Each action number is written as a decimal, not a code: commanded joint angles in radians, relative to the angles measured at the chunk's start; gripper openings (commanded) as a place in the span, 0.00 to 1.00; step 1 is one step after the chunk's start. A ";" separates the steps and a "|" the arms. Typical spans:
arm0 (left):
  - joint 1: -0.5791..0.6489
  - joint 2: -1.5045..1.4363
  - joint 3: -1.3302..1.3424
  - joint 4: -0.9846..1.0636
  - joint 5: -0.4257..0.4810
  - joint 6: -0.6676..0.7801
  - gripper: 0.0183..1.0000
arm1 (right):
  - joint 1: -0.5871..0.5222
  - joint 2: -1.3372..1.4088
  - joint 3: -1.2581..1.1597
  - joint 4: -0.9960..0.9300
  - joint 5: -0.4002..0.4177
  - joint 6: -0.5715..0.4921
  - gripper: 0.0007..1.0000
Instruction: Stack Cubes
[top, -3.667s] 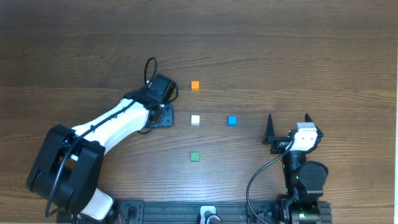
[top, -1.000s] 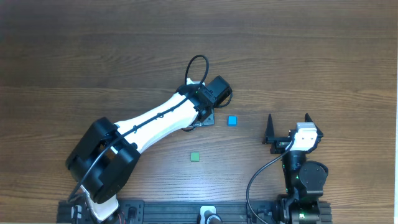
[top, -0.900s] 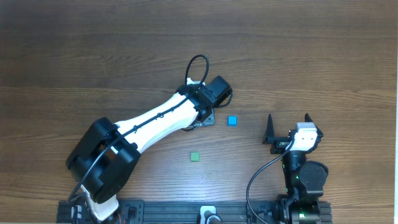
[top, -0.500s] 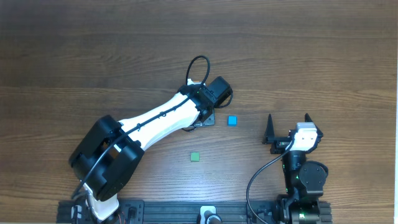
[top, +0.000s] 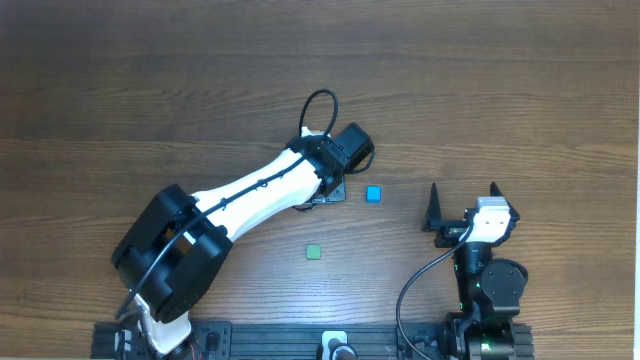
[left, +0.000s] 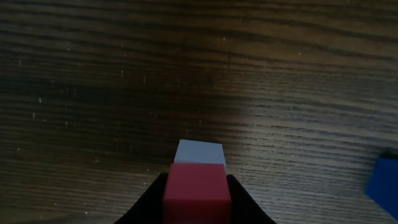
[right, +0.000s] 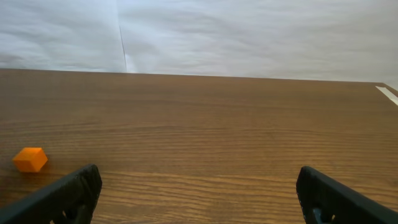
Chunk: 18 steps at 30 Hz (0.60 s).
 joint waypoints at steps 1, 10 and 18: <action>-0.003 0.017 0.014 0.003 -0.001 -0.015 0.22 | -0.005 -0.007 -0.007 0.002 -0.008 -0.004 0.99; -0.003 0.017 0.014 0.003 0.000 -0.015 0.31 | -0.005 -0.007 -0.007 0.001 -0.008 -0.004 0.99; -0.003 0.017 0.014 0.003 -0.001 -0.015 0.40 | -0.005 -0.007 -0.007 0.001 -0.008 -0.004 0.99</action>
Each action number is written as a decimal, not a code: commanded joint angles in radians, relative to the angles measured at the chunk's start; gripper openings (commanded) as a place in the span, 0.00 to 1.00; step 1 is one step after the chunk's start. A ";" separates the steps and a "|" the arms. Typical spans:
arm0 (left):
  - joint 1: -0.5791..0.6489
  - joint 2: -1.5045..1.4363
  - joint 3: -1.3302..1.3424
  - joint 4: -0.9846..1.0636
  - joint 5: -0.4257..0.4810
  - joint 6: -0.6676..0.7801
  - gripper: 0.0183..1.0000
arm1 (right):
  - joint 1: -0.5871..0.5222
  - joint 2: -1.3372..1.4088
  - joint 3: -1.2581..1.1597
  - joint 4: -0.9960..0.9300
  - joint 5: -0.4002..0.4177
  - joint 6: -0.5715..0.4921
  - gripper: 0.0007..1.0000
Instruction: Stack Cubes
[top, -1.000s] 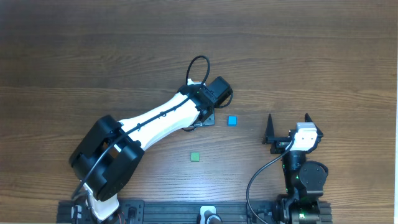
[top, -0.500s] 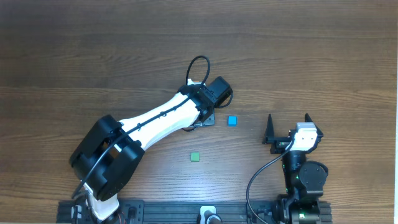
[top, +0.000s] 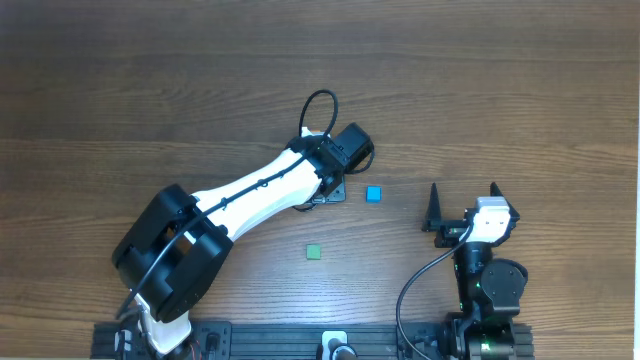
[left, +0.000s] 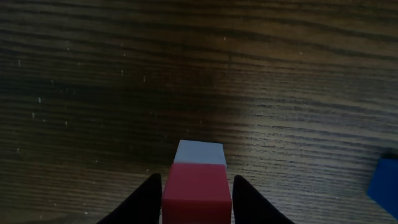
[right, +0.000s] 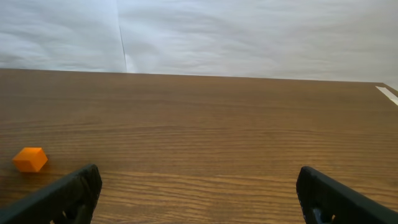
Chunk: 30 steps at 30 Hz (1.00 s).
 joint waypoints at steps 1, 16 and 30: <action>-0.003 0.015 0.014 0.003 -0.002 -0.014 0.42 | -0.005 -0.007 -0.007 0.001 -0.008 -0.004 0.99; 0.119 0.014 0.272 -0.089 -0.056 0.024 0.59 | -0.005 -0.007 -0.007 0.001 -0.008 -0.004 0.99; 0.178 0.222 0.370 -0.035 0.000 0.114 0.58 | -0.005 -0.007 -0.007 0.001 -0.008 -0.004 0.99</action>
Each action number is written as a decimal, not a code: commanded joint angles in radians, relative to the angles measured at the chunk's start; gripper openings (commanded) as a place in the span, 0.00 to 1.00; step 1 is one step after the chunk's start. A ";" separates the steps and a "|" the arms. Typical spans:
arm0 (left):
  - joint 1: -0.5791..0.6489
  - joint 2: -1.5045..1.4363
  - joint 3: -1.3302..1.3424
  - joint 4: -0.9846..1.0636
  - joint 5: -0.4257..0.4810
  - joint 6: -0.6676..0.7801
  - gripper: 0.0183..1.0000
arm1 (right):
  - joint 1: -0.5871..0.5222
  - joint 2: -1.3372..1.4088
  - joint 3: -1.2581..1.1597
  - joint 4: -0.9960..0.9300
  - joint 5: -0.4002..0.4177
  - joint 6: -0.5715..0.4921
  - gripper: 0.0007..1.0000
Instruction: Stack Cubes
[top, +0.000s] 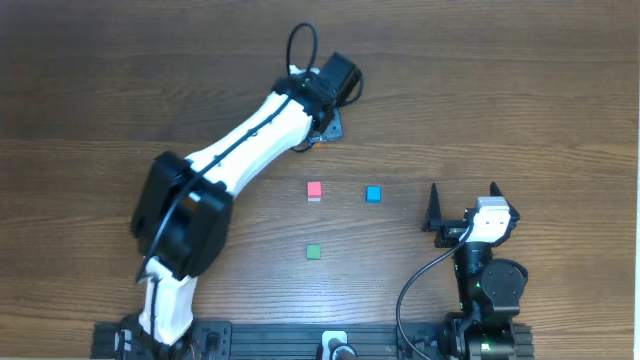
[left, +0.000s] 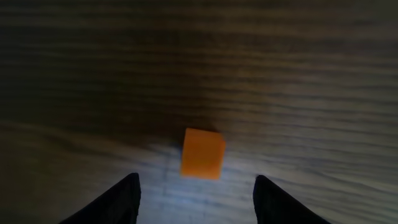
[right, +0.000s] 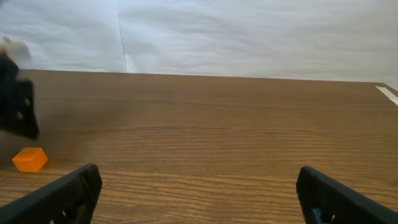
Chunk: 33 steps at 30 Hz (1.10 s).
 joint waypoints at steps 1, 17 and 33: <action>0.005 0.044 0.011 0.006 0.023 0.037 0.58 | -0.005 -0.007 -0.007 0.001 -0.008 -0.005 0.99; 0.006 0.103 0.011 0.025 0.029 0.038 0.54 | -0.005 -0.007 -0.007 0.001 -0.008 -0.005 0.99; 0.006 0.126 0.011 0.044 0.029 0.037 0.37 | -0.005 -0.007 -0.007 0.001 -0.008 -0.005 0.99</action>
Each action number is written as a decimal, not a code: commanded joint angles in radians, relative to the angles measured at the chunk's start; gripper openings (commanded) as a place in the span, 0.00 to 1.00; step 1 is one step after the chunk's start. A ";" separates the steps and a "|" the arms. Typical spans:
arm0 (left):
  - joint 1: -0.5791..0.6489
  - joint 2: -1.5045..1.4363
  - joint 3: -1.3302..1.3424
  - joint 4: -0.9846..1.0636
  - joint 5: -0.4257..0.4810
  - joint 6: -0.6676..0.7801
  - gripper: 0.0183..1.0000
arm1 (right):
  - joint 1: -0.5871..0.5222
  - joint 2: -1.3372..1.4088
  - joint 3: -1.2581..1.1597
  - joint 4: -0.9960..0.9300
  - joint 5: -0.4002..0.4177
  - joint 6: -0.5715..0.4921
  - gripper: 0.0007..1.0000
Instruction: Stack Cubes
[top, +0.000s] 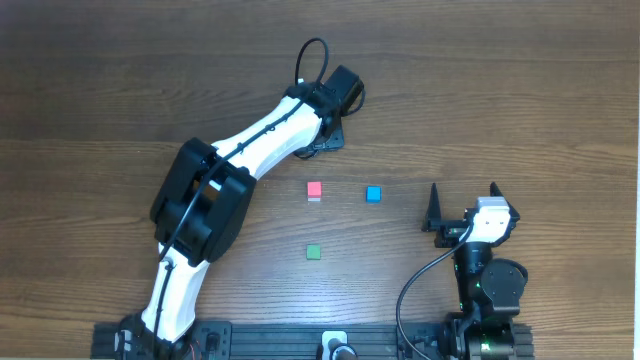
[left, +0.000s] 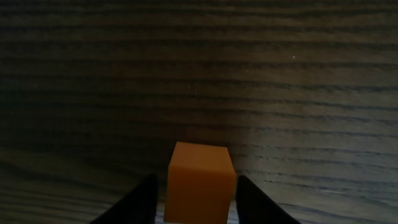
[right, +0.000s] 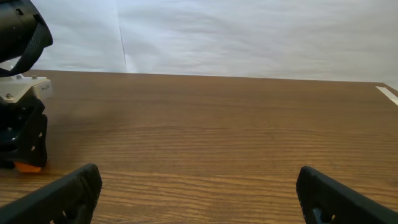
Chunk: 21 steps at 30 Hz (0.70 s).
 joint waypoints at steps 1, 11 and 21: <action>0.006 0.019 0.011 0.003 0.007 0.008 0.37 | -0.005 -0.007 -0.007 0.001 -0.008 -0.004 0.99; 0.006 0.019 0.011 0.003 0.007 0.007 0.23 | -0.005 -0.007 -0.007 0.001 -0.008 -0.004 0.99; -0.013 -0.125 0.011 -0.032 -0.012 -0.009 0.08 | -0.005 -0.007 -0.007 0.001 -0.008 -0.004 0.99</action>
